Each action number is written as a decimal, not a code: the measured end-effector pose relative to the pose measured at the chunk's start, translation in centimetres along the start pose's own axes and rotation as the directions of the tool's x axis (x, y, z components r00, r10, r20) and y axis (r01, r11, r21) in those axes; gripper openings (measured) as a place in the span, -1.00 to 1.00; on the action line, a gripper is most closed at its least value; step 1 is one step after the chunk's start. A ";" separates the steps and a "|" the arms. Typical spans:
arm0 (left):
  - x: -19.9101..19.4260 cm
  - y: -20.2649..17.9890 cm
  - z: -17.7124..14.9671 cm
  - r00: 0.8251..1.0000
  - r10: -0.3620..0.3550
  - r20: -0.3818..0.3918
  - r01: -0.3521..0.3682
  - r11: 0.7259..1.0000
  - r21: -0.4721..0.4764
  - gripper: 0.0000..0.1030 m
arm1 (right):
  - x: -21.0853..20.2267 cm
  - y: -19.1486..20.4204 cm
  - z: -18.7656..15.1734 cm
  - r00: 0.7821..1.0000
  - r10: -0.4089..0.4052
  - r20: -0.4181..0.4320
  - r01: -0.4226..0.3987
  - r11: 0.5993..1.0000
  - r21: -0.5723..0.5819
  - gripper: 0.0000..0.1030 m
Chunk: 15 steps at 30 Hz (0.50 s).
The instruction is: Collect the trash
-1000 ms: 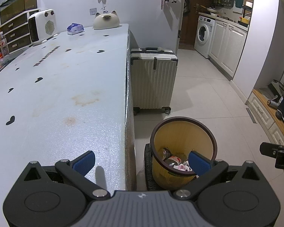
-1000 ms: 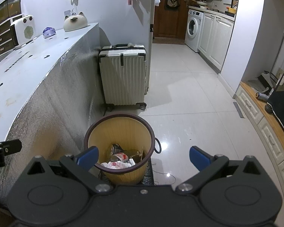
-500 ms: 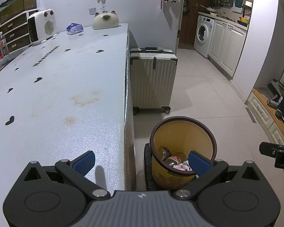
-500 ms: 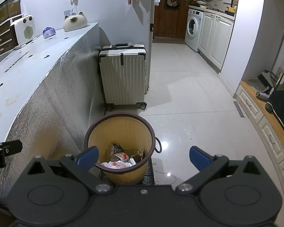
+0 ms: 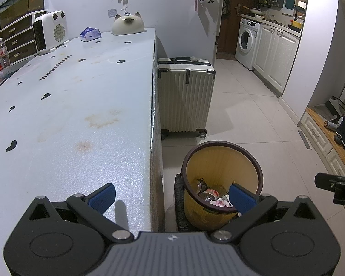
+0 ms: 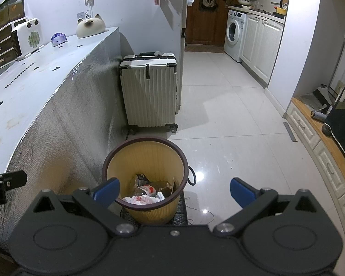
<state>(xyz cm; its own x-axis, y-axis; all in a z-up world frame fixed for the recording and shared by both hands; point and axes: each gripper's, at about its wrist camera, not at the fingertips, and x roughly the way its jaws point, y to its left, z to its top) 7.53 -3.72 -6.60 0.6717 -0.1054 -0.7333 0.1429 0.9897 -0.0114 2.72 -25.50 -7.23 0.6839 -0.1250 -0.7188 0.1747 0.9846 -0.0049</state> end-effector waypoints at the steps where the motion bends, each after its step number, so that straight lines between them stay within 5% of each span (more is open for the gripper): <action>1: 0.0 0.0 0.0 1.000 0.000 0.000 0.000 1.000 0.000 1.00 | 0.0 0.0 0.0 1.000 0.001 -0.001 -0.001 1.000 0.000 1.00; 15: 0.0 0.1 0.0 1.000 0.000 0.001 0.000 1.000 0.000 1.00 | 0.1 0.0 0.1 1.000 0.007 -0.002 -0.007 1.000 -0.001 1.00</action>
<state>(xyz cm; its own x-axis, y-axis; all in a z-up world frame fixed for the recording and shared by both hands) 7.57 -3.66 -6.60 0.6722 -0.1052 -0.7329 0.1426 0.9897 -0.0113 2.89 -25.56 -7.21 0.6833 -0.1182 -0.7205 0.1698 0.9855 -0.0006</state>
